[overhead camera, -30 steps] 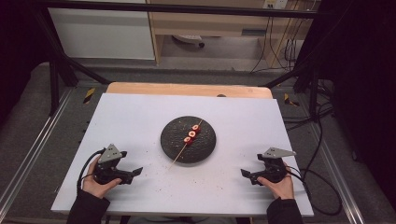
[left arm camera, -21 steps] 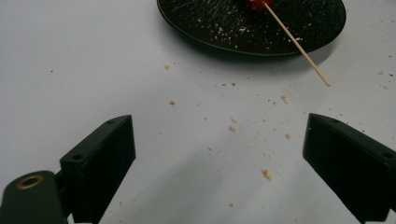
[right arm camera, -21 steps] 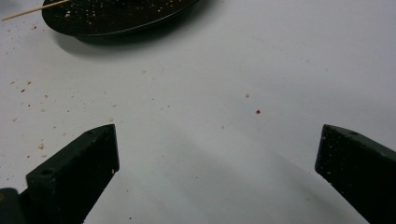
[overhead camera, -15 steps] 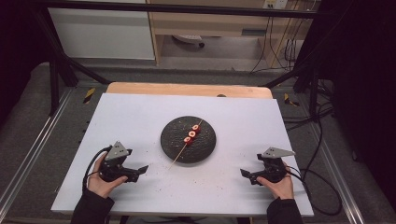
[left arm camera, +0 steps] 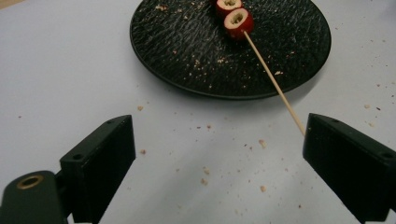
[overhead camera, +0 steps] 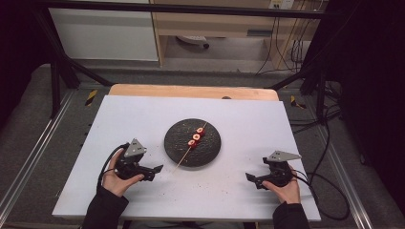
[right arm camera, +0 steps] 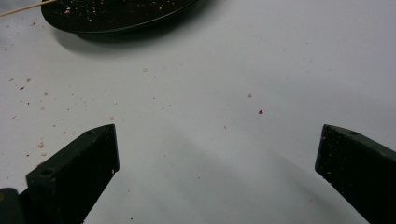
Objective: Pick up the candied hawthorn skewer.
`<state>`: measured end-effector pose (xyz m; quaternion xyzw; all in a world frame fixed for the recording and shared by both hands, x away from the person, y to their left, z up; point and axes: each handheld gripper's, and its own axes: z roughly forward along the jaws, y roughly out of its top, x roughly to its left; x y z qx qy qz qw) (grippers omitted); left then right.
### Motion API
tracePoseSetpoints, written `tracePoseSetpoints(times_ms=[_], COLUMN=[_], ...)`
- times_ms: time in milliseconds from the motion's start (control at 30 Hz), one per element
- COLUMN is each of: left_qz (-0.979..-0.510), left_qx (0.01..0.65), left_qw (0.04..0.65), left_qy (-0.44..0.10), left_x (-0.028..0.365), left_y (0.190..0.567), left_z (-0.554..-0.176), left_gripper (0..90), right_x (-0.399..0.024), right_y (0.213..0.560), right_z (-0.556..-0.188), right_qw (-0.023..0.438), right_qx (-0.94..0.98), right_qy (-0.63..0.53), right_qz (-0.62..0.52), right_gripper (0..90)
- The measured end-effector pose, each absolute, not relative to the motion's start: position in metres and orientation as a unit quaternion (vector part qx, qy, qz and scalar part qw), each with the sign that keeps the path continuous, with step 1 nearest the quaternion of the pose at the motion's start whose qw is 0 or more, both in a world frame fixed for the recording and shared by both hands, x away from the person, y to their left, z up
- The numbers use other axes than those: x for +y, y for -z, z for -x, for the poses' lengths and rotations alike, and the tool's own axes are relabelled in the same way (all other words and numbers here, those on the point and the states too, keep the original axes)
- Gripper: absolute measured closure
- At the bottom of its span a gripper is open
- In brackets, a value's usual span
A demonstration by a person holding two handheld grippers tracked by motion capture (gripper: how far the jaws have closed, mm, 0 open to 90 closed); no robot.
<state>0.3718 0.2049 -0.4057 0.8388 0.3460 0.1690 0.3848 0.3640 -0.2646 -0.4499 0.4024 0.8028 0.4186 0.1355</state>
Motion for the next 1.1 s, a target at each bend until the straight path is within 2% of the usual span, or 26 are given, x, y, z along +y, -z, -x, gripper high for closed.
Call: tracePoseSetpoints(times_ms=[600,867,1033,1100], left_qz=[-0.853,-0.852,-0.853,-0.854], left_qx=[0.353,0.367,0.373,0.374], left_qw=[0.35,0.34,0.333,0.33], left_qy=[-0.158,-0.152,-0.148,-0.147], left_x=[0.154,0.143,0.134,0.129], left_y=[0.405,0.407,0.408,0.41], left_z=[-0.397,-0.406,-0.411,-0.414], left_gripper=[9.9,14.8,20.9,26.0], right_x=[-0.265,-0.265,-0.264,-0.264], right_y=[0.45,0.45,0.45,0.45], right_z=[-0.364,-0.364,-0.364,-0.364], right_qw=[0.135,0.134,0.133,0.132], right_qx=[0.804,0.804,0.804,0.804], right_qy=[-0.416,-0.417,-0.416,-0.416], right_qz=[-0.403,-0.402,-0.403,-0.403], right_gripper=[0.5,0.5,0.5,0.5])
